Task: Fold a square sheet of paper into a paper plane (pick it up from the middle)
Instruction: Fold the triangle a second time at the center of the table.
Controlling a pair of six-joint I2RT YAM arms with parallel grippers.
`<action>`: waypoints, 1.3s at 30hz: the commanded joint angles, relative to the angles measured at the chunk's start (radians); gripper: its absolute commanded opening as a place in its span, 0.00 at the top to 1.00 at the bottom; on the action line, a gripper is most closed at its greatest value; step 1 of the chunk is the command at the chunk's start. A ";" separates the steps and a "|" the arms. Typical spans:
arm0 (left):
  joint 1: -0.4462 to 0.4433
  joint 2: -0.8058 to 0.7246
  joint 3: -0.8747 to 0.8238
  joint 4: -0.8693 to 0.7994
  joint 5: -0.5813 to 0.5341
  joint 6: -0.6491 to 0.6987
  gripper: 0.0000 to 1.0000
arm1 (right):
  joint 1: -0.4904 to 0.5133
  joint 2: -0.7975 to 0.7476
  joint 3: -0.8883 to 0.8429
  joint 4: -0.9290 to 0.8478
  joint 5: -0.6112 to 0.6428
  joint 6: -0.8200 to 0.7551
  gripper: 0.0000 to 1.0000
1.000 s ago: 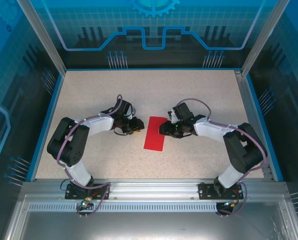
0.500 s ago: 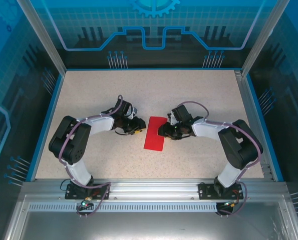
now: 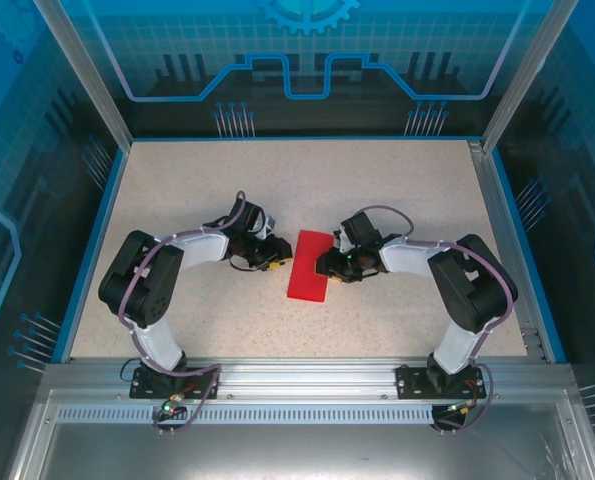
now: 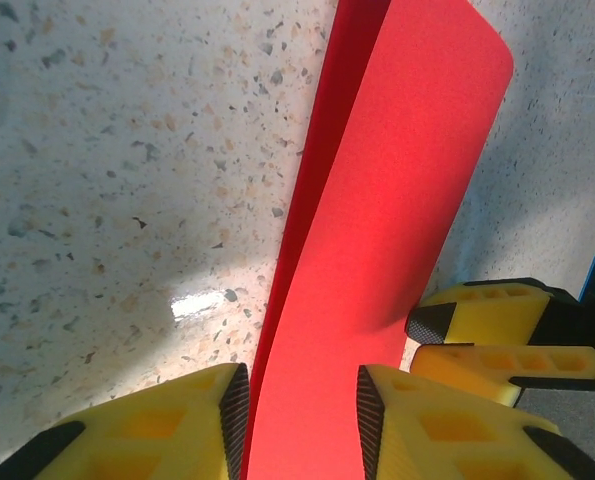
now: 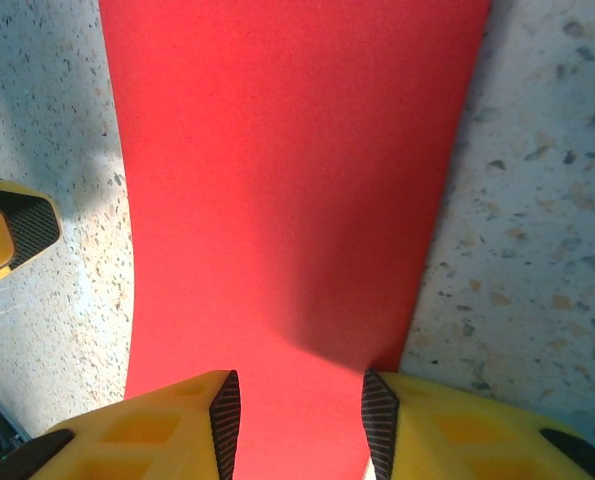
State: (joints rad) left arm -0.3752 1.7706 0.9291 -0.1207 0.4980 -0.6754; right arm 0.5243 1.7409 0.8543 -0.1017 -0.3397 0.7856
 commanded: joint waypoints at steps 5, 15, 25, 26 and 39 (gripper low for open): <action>-0.020 0.041 0.015 -0.012 0.069 0.000 0.61 | 0.015 0.017 -0.005 -0.085 0.061 -0.024 0.59; -0.042 -0.099 -0.144 0.012 0.090 -0.127 0.58 | 0.015 0.020 -0.010 -0.097 0.073 -0.029 0.59; -0.067 -0.112 -0.204 0.055 0.117 -0.180 0.58 | 0.015 0.023 0.000 -0.113 0.081 -0.039 0.59; -0.067 -0.105 -0.204 0.062 0.120 -0.184 0.59 | 0.015 0.025 0.000 -0.115 0.081 -0.040 0.59; -0.075 -0.051 -0.202 0.117 0.147 -0.206 0.62 | 0.015 0.042 0.012 -0.111 0.075 -0.040 0.59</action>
State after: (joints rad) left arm -0.4427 1.6985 0.7319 -0.0139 0.6109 -0.8661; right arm 0.5304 1.7470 0.8707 -0.1307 -0.3206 0.7589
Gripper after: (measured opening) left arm 0.381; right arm 0.408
